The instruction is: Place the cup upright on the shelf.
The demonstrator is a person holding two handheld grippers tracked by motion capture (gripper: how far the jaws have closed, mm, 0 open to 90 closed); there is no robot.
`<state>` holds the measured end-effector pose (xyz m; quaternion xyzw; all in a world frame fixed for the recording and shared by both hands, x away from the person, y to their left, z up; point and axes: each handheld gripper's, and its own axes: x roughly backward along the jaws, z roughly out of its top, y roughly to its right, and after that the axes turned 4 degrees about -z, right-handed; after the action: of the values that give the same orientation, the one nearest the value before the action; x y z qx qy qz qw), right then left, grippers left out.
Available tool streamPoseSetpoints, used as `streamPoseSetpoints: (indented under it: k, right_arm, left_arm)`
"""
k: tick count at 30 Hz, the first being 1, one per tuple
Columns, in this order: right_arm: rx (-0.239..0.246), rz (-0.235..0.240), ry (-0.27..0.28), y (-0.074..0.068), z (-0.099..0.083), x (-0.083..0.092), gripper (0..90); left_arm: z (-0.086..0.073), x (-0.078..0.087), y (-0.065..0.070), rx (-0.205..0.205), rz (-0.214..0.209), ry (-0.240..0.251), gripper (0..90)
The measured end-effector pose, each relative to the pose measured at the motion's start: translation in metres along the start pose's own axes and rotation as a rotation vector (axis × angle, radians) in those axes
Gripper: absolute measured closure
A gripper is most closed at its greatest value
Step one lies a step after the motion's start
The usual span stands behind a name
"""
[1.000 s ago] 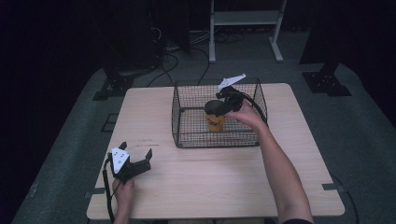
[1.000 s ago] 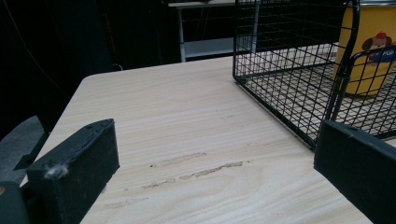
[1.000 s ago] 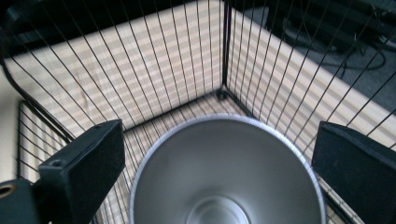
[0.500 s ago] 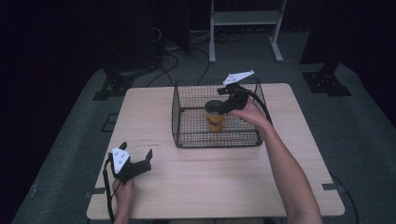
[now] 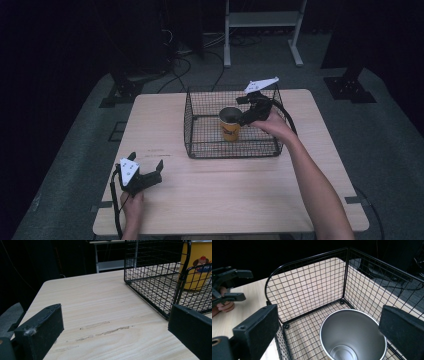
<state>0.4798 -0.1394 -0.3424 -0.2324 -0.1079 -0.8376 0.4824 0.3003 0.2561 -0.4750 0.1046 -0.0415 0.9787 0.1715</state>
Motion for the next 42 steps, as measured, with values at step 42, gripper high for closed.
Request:
streamPoseSetpoints:
  k: [42]
  right_arm:
    - [0.026,0.072,0.027,-0.038,-0.043,0.066,2.2]
  left_arm:
    - [0.000,0.000,0.000,-0.001,-0.001,-0.001,0.0]
